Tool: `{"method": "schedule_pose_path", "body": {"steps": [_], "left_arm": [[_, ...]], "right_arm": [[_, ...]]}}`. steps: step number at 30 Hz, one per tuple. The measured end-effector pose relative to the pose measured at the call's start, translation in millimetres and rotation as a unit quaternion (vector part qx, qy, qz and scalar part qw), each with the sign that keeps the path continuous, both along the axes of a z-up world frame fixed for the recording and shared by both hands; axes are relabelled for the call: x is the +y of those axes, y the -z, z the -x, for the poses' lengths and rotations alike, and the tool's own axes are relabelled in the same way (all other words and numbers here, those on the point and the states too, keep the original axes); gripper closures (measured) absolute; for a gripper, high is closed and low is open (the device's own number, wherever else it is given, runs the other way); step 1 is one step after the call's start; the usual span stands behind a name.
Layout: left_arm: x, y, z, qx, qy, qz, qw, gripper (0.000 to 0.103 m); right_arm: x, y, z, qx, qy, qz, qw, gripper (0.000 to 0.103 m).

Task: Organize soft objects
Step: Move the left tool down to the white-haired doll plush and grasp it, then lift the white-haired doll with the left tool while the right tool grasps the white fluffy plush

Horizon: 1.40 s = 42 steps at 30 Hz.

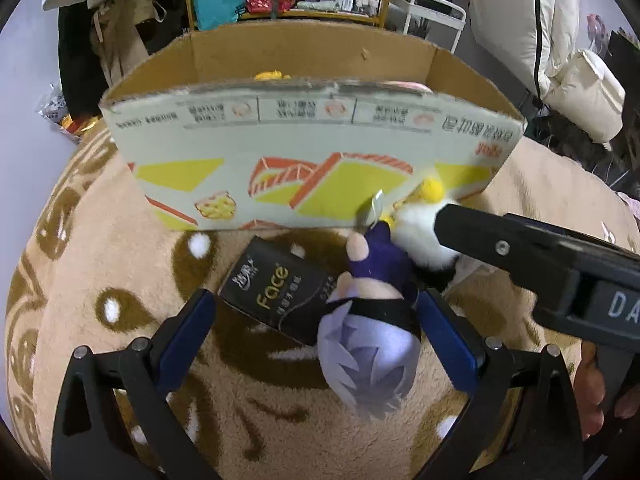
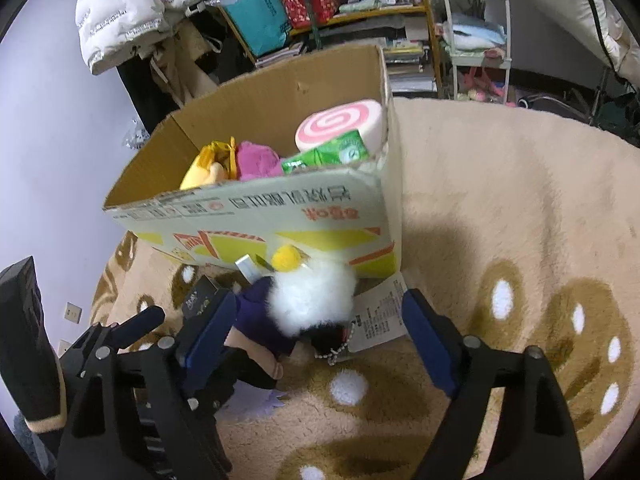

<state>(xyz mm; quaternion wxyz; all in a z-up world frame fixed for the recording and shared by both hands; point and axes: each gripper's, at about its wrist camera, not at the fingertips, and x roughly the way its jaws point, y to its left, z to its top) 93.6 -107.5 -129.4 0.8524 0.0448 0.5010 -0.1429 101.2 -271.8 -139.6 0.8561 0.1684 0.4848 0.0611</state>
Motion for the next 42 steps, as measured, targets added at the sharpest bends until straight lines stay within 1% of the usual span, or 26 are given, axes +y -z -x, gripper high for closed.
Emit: {"method": "schedule_pose_path", "body": {"steps": [2, 4, 6, 8, 9, 10, 11, 12, 14, 17, 18, 19, 22, 23, 25, 26, 28, 30, 35, 36, 37, 42], "left_arm": [[-2.1, 2.5, 0.1, 0.005, 0.002, -0.002, 1.0000, 0.004], [-3.5, 3.4, 0.2, 0.013, 0.007, 0.003, 0.9999, 0.004], [-3.5, 3.4, 0.2, 0.018, 0.006, 0.005, 0.9998, 0.004], [-2.6, 4.0, 1.1, 0.021, 0.003, 0.005, 0.9998, 0.004], [-1.1, 4.5, 1.0, 0.024, -0.001, 0.007, 0.9997, 0.004], [0.6, 5.8, 0.2, 0.030, -0.007, 0.009, 0.9995, 0.004], [3.9, 7.8, -0.8, 0.039, -0.014, 0.022, 0.9989, 0.004], [8.6, 9.6, -1.1, 0.048, -0.018, 0.034, 0.9981, 0.005], [12.8, 12.9, -1.7, 0.060, -0.022, 0.048, 0.9968, 0.010], [14.8, 12.4, -0.8, 0.068, -0.018, 0.065, 0.9954, 0.022], [13.5, 11.8, 0.4, 0.069, -0.012, 0.071, 0.9950, 0.029], [12.3, 11.7, 1.2, 0.071, -0.008, 0.075, 0.9946, 0.034], [3.3, 12.1, 5.6, 0.075, 0.013, 0.079, 0.9940, 0.045], [-0.2, 13.0, 6.9, 0.077, 0.021, 0.078, 0.9938, 0.046], [-6.4, 14.3, 9.4, 0.080, 0.032, 0.078, 0.9932, 0.054], [-9.3, 15.7, 10.6, 0.083, 0.037, 0.078, 0.9928, 0.056], [-15.4, 15.6, 15.0, 0.073, 0.044, 0.064, 0.9943, 0.056], [-17.7, 15.6, 15.8, 0.070, 0.046, 0.061, 0.9946, 0.057], [-14.5, 15.3, 14.1, 0.079, 0.034, 0.079, 0.9932, 0.058], [-14.2, 15.3, 14.1, 0.079, 0.033, 0.079, 0.9932, 0.058], [-14.4, 15.2, 14.5, 0.078, 0.034, 0.078, 0.9933, 0.058], [-7.5, 17.1, 8.6, 0.083, 0.027, 0.085, 0.9925, 0.058]], "right_arm": [[0.8, 5.2, -2.7, 0.007, -0.004, 0.000, 1.000, 0.021], [3.1, 10.3, -6.1, 0.017, -0.011, 0.000, 1.000, 0.030], [5.9, 15.5, -9.3, 0.025, -0.018, 0.005, 1.000, 0.037], [8.8, 20.3, -11.4, 0.031, -0.022, 0.010, 0.999, 0.039], [10.0, 22.3, -12.8, 0.034, -0.024, 0.009, 0.999, 0.044], [11.4, 23.9, -14.4, 0.035, -0.026, 0.009, 0.999, 0.050], [12.3, 24.8, -14.9, 0.035, -0.028, 0.011, 0.999, 0.052], [13.2, 25.8, -16.0, 0.036, -0.030, 0.015, 0.999, 0.053], [13.0, 27.7, -16.5, 0.036, -0.031, 0.018, 0.999, 0.053], [10.4, 29.4, -16.0, 0.036, -0.027, 0.012, 0.999, 0.053], [9.6, 29.8, -15.5, 0.036, -0.027, 0.012, 0.999, 0.053], [9.5, 30.0, -15.4, 0.036, -0.027, 0.013, 0.999, 0.053], [9.7, 30.3, -14.9, 0.035, -0.027, 0.014, 0.999, 0.052], [9.7, 30.3, -15.1, 0.036, -0.027, 0.015, 0.999, 0.053], [8.2, 29.9, -14.7, 0.037, -0.024, 0.013, 0.999, 0.052], [7.3, 29.7, -14.2, 0.037, -0.022, 0.011, 0.999, 0.052], [5.3, 29.7, -13.5, 0.037, -0.020, 0.010, 0.999, 0.052], [3.9, 29.9, -13.3, 0.037, -0.018, 0.010, 0.999, 0.052], [4.1, 30.8, -14.9, 0.034, -0.024, 0.004, 0.999, 0.054], [4.4, 31.2, -15.4, 0.034, -0.025, 0.003, 0.999, 0.060], [5.1, 32.0, -16.3, 0.034, -0.029, 0.000, 0.999, 0.062], [7.8, 34.8, -17.3, 0.033, -0.028, 0.000, 0.999, 0.062]]}}
